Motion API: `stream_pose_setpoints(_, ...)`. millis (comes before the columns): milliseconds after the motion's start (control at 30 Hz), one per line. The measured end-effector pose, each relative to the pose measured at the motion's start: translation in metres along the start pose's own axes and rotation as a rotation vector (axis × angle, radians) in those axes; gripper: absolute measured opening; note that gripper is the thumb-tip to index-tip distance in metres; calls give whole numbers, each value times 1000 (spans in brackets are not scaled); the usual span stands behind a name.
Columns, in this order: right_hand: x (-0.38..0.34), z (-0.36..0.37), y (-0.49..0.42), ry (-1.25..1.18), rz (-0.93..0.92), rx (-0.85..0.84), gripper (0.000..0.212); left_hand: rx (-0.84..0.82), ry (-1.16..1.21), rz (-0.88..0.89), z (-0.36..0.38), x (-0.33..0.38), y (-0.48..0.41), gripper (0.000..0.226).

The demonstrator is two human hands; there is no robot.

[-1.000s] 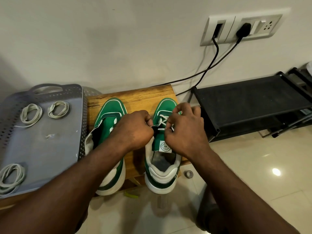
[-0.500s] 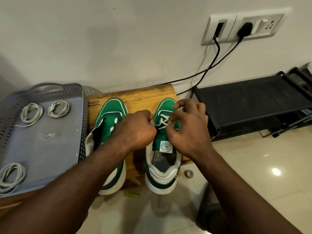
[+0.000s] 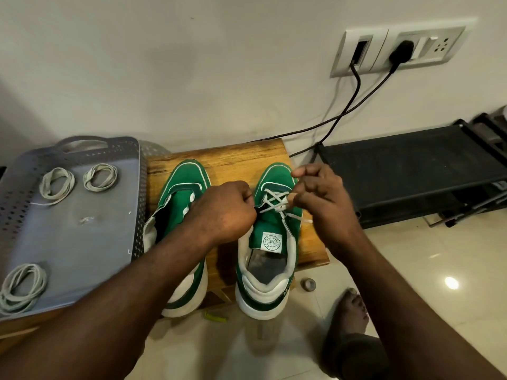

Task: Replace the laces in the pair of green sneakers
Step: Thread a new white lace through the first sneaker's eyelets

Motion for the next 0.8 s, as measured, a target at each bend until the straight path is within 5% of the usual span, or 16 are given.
stream_pose_setpoints(100,3,16,6,482,-87,-59,52,-15,11,8,0,4,1,13)
stream_pose_setpoints(200,0,34,11,762,-189,-126,31,-19,26,0,0,4,2,15)
stream_pose_setpoints(300,-1,36,9,646,-180,-79,13,11,14,-19,-2,0,1,14)
stream_pose_setpoints(400,-2,21,0,114,33,-4,21,2,1,-31,0,-3,1,14)
stream_pose_setpoints(467,-13,4,-5,-13,34,54,25,-7,-4,-34,1,-4,1,14)
stream_pose_setpoints(533,-25,-4,-5,215,-90,71,19,-16,6,-33,3,-4,0,14)
stream_pose_setpoints(700,-4,37,17,830,-203,-201,33,-26,47,-45,5,-4,-4,16)
stream_pose_setpoints(800,0,39,14,741,-173,-132,25,-8,51,-50,4,-4,-3,17)
Point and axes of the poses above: each hand's wrist, its own y-axis away from the middle knuckle, its own z-axis out of the palm, x = y × z, the point moved 9 cm from there along -y, towards the middle knuckle, and after that the axes turned 15 degrees about x, right-handed, at the moved point
